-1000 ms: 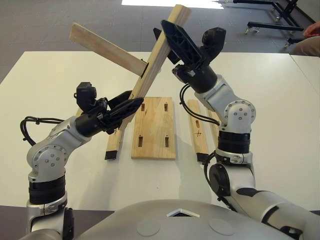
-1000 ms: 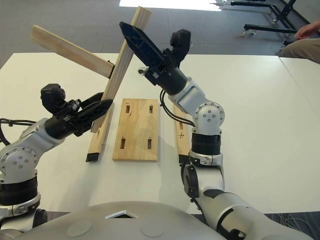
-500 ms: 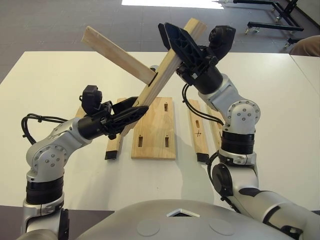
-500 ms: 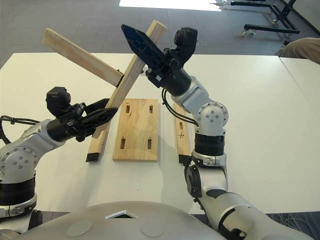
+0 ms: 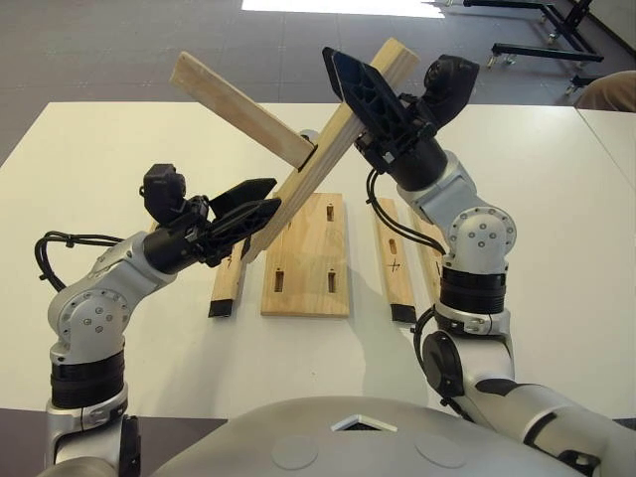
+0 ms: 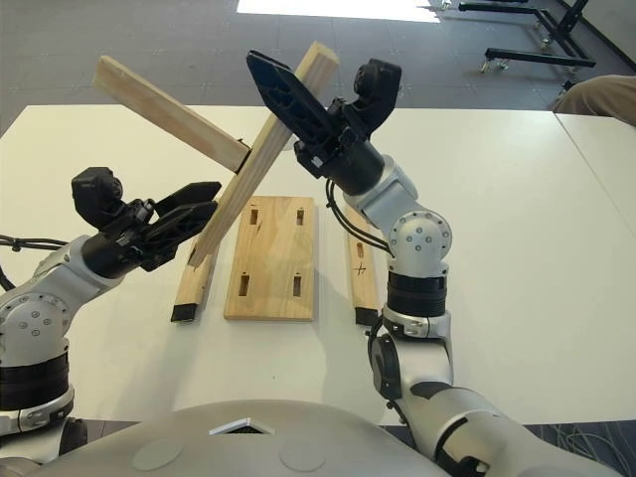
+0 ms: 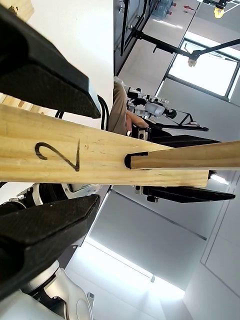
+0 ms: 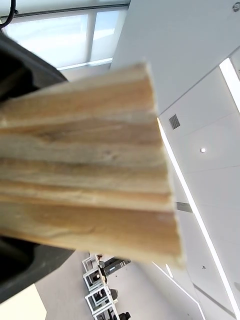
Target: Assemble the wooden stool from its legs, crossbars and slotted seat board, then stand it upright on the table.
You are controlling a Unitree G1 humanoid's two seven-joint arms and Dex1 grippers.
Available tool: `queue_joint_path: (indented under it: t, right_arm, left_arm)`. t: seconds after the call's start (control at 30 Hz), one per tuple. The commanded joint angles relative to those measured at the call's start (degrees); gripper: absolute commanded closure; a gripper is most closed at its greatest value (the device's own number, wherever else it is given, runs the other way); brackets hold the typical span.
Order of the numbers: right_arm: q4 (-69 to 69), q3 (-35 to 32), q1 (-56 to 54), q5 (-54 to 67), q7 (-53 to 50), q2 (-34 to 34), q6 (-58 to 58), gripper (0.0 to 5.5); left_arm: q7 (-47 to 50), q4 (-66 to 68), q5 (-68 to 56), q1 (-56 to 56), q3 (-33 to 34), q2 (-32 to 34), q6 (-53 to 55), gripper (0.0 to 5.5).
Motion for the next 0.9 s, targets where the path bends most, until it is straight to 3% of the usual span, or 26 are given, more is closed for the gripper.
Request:
queue_joint_path:
  t: [0.03, 0.17, 0.33, 0.6, 0.9]
  right_arm:
    - [-2.2, -1.2, -0.7, -2.6, 0.5, -2.4, -3.0, 3.44]
    - [-0.1, -0.9, -2.5, -13.7, 4.2, -8.6, -11.3, 3.44]
    - [9.3, 2.0, -5.3, -27.7, 11.3, -16.1, -20.7, 3.44]
    - [24.3, 5.8, -5.2, -39.9, 20.3, -15.3, -40.2, 3.44]
    - [24.2, 7.7, -5.4, -38.9, 25.1, -14.4, -40.0, 3.44]
  left_arm:
    - [1.4, 0.7, 1.0, 1.1, 0.6, 0.1, -0.9, 2.04]
    - [2.2, 1.8, 1.1, 2.6, 2.8, 0.3, -2.2, 1.44]
    - [3.2, 0.2, 0.4, 4.8, 3.8, -0.2, -2.7, 1.44]
    - [3.3, -2.9, 8.1, 6.3, -1.7, 3.8, -2.6, 1.44]
    - [2.8, 0.5, 22.8, 2.4, -11.5, 8.2, -4.3, 1.44]
